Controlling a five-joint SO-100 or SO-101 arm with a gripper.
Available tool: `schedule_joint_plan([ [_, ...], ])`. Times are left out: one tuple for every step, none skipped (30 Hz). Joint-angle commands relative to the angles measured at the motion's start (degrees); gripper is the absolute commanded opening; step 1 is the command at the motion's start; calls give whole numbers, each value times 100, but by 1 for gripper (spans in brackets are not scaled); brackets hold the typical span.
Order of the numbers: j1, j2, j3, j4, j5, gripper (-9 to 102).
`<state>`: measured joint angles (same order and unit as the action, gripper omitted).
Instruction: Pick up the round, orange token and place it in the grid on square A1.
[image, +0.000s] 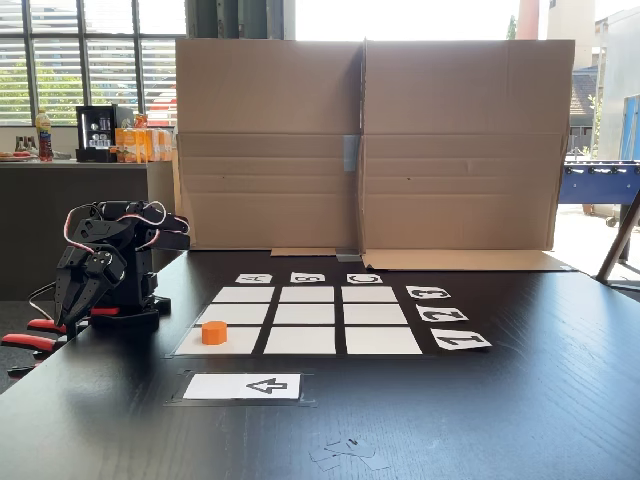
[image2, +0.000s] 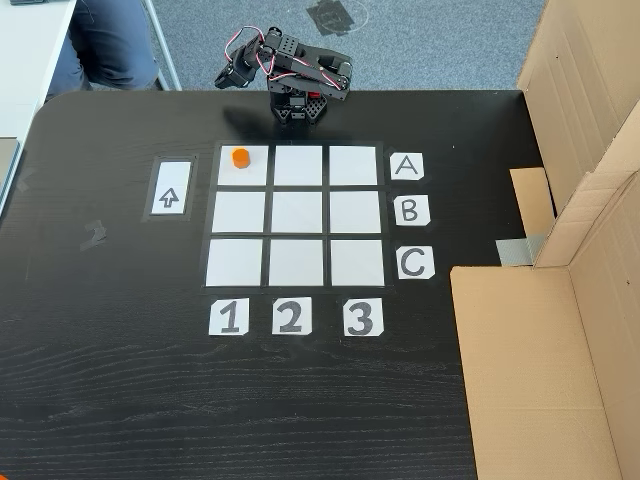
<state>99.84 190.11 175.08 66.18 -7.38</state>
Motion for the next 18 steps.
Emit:
schedule_joint_plan([
  [220, 26, 9, -88, 35, 0],
  [220, 26, 9, -88, 35, 0],
  [220, 26, 9, -88, 35, 0],
  [220, 26, 9, -88, 44, 0],
  [220, 26, 9, -88, 44, 0],
  [220, 26, 9, -88, 44, 0],
  [220, 26, 9, -88, 26, 0],
  [220, 26, 9, -88, 26, 0],
  [220, 26, 9, -88, 26, 0],
  [193, 26, 9, -88, 26, 0],
  [158, 26, 9, -88, 26, 0],
  [158, 26, 9, -88, 18, 0],
  [158, 26, 9, -88, 18, 0],
  [167, 26, 9, -88, 18, 0],
  [167, 26, 9, -88, 18, 0],
  [167, 26, 9, -88, 18, 0],
  [167, 26, 9, -88, 18, 0],
  [167, 26, 9, -88, 18, 0],
])
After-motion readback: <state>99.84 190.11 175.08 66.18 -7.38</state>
